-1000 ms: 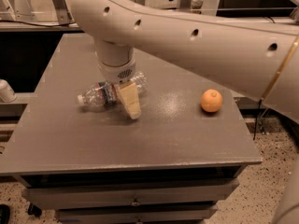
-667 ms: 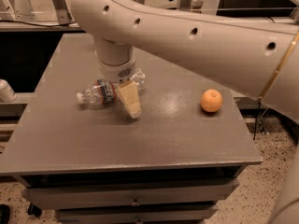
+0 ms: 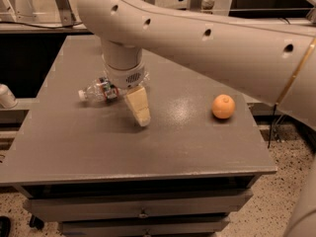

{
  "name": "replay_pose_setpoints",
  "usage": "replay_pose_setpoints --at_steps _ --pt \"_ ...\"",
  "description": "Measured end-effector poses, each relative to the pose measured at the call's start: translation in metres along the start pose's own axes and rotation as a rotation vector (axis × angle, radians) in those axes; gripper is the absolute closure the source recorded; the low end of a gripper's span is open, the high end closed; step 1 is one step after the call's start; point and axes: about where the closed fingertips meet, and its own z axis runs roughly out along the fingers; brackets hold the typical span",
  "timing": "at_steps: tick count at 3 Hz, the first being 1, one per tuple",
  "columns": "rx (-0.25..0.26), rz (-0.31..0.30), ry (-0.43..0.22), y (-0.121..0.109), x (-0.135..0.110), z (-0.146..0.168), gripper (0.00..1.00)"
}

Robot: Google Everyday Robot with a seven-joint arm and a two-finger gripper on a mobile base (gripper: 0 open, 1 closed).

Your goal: Knock water bottle over

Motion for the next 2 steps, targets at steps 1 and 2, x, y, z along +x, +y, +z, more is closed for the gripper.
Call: replay_pose_setpoints --at_steps 1,2 --pt "-0.001 0.002 0.000 0.001 0.001 0.000 0.00" --pt "0.042 0.070 -0.020 -0.003 0.021 -0.018 0.00"
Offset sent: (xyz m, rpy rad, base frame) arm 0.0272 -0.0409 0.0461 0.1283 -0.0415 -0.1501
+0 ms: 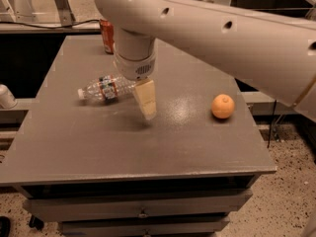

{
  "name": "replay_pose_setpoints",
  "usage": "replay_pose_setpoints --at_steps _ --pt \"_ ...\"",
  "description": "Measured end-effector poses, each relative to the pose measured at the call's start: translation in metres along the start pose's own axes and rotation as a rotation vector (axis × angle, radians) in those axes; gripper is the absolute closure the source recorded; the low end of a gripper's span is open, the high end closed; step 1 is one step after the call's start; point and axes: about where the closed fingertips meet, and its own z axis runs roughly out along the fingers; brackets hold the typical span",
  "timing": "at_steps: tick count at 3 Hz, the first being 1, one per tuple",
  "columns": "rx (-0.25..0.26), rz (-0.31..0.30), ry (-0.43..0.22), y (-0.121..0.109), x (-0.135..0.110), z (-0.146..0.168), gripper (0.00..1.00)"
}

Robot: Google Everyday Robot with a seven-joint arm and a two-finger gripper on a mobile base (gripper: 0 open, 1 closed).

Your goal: Knock water bottle over

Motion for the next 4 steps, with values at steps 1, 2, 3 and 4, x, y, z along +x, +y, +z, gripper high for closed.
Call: replay_pose_setpoints --at_steps 1,2,3,4 --pt "0.064 0.084 -0.014 -0.010 0.027 -0.024 0.00" --pt "0.131 0.189 -0.053 -0.017 0.055 -0.049 0.00" --pt "0.196 0.291 -0.134 -0.015 0.082 -0.070 0.00" --pt "0.275 0.405 -0.285 -0.003 0.115 -0.088 0.00"
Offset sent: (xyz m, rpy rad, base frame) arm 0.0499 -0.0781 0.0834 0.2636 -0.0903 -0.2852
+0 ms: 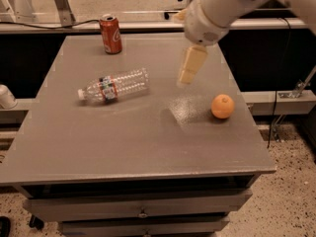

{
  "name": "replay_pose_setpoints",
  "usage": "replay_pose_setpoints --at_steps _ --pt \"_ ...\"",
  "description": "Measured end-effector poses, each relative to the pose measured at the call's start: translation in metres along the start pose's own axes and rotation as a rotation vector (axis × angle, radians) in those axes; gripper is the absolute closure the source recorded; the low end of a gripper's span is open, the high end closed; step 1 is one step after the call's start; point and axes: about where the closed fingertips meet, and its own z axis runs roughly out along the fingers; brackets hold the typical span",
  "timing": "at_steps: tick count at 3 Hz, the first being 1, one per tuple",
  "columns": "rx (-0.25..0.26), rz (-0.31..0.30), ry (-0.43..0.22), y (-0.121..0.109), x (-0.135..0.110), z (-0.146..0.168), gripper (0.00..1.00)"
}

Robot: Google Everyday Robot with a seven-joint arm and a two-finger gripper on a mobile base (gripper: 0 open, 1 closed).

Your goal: Knock water bottle over

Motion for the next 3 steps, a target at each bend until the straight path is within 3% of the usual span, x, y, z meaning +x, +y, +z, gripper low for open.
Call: replay_pose_setpoints --at_steps 1,2,3 --pt "0.045 0.098 -0.165 -0.003 0.028 -0.018 0.00" --pt "0.045 0.149 -0.229 0.002 0.027 -0.029 0.00" --pt "0.043 0.147 -0.230 0.002 0.026 -0.028 0.00"
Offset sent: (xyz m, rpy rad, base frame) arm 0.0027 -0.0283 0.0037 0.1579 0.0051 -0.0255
